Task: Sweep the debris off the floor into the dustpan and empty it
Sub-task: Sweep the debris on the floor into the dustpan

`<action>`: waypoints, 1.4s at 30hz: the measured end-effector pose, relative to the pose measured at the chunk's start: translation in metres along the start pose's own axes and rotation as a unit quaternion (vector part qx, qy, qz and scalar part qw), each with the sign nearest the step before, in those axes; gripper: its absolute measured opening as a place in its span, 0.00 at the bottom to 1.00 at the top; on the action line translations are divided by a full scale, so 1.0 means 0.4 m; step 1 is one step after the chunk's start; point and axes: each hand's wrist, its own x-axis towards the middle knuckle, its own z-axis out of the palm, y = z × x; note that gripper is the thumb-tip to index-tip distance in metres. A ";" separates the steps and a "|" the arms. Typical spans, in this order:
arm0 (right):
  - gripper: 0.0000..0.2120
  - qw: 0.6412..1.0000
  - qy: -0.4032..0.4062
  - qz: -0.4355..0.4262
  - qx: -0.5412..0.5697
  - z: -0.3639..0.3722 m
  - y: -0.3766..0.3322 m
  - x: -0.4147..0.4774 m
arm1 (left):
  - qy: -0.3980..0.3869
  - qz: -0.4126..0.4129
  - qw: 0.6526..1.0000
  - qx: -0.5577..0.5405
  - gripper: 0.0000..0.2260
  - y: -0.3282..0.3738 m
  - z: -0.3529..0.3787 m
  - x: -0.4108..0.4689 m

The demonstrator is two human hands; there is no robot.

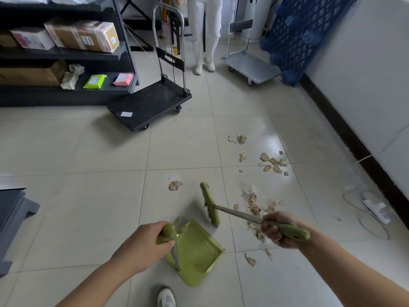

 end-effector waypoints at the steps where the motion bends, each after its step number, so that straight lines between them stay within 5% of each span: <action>1: 0.13 1.000 -0.004 0.002 -0.010 0.027 -0.009 0.011 | 0.006 0.003 1.000 0.000 0.04 -0.003 -0.004 0.004; 24: 0.11 0.987 -0.050 0.040 -0.150 0.489 -0.195 0.217 | 0.081 -0.074 0.993 -0.054 0.03 -0.153 -0.248 0.126; 33: 0.12 0.994 -0.104 0.037 0.018 0.590 -0.251 0.289 | 0.090 -0.088 0.991 -0.051 0.02 -0.205 -0.303 0.169; 42: 0.12 0.977 -0.093 0.012 0.191 0.502 -0.320 0.295 | 0.085 -0.072 0.993 -0.043 0.02 -0.207 -0.329 0.213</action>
